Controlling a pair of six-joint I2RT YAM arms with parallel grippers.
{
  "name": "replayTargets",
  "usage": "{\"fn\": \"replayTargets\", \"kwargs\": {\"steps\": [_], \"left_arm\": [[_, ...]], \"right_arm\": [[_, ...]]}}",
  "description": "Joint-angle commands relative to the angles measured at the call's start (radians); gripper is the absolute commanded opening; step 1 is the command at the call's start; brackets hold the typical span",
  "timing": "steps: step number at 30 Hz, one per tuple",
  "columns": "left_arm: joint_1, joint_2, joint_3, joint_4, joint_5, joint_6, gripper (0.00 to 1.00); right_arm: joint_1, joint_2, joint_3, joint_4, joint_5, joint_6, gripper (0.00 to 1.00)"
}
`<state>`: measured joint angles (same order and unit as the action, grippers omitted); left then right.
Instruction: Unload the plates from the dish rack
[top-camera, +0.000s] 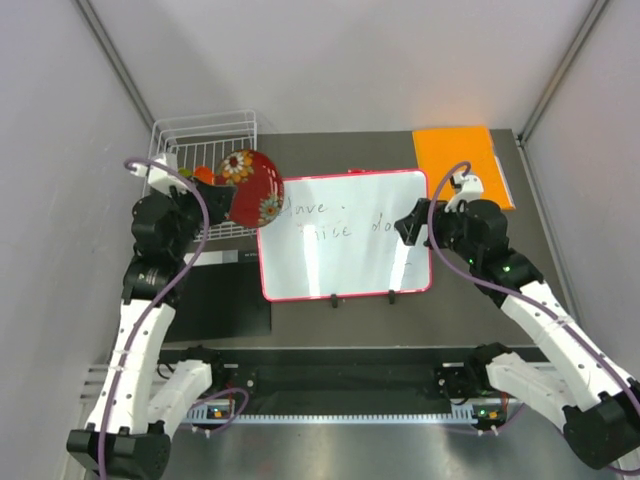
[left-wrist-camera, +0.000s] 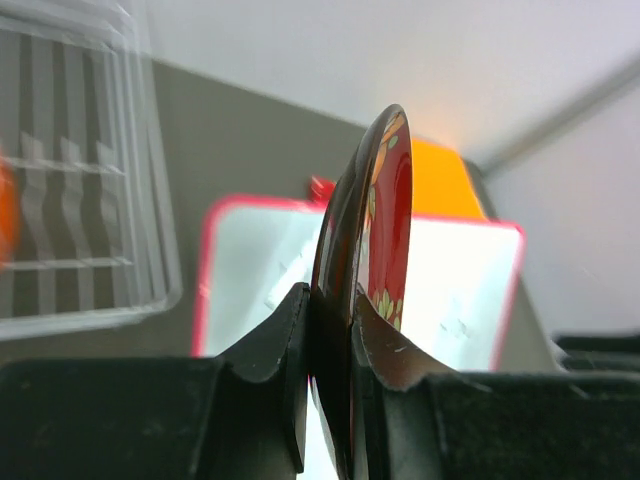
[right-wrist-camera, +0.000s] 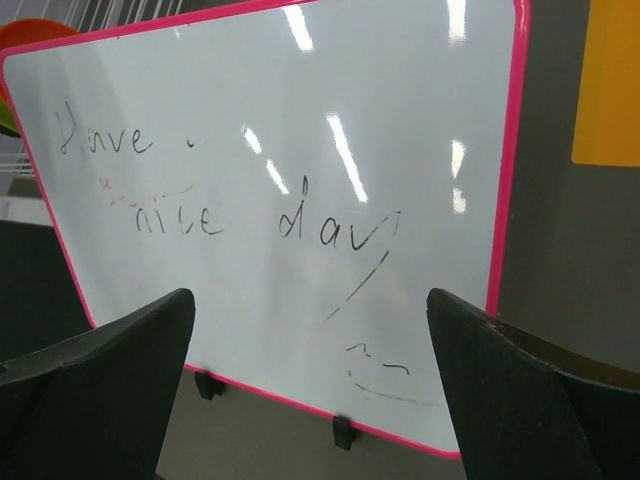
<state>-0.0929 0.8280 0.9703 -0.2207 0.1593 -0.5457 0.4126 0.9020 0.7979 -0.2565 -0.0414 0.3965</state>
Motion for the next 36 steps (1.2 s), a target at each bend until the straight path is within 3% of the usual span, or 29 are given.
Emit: {"fn": "replayTargets", "kwargs": {"steps": [1, 13, 25, 27, 31, 36], "left_arm": [[-0.017, 0.002, -0.120, 0.213, 0.334, -0.186, 0.00], [-0.352, 0.042, -0.261, 0.448, 0.284, -0.264, 0.00], [-0.470, 0.187, -0.268, 0.549, 0.200, -0.229, 0.00], [-0.472, 0.192, -0.269, 0.534, 0.177, -0.220, 0.00], [-0.472, 0.172, -0.265, 0.480, 0.109, -0.181, 0.00], [-0.473, 0.163, -0.265, 0.466, 0.086, -0.172, 0.00]], "right_arm": [[0.025, -0.032, -0.005, 0.088, -0.072, 0.039, 1.00], [0.126, 0.017, -0.071, 0.249, -0.150, 0.131, 0.99], [0.232, 0.041, -0.144, 0.399, -0.178, 0.199, 0.96], [0.247, 0.016, -0.138, 0.341, -0.148, 0.165, 0.94], [0.247, -0.103, -0.121, 0.198, 0.093, 0.147, 0.97], [0.246, -0.184, -0.103, 0.115, 0.150, 0.130, 0.98]]}}
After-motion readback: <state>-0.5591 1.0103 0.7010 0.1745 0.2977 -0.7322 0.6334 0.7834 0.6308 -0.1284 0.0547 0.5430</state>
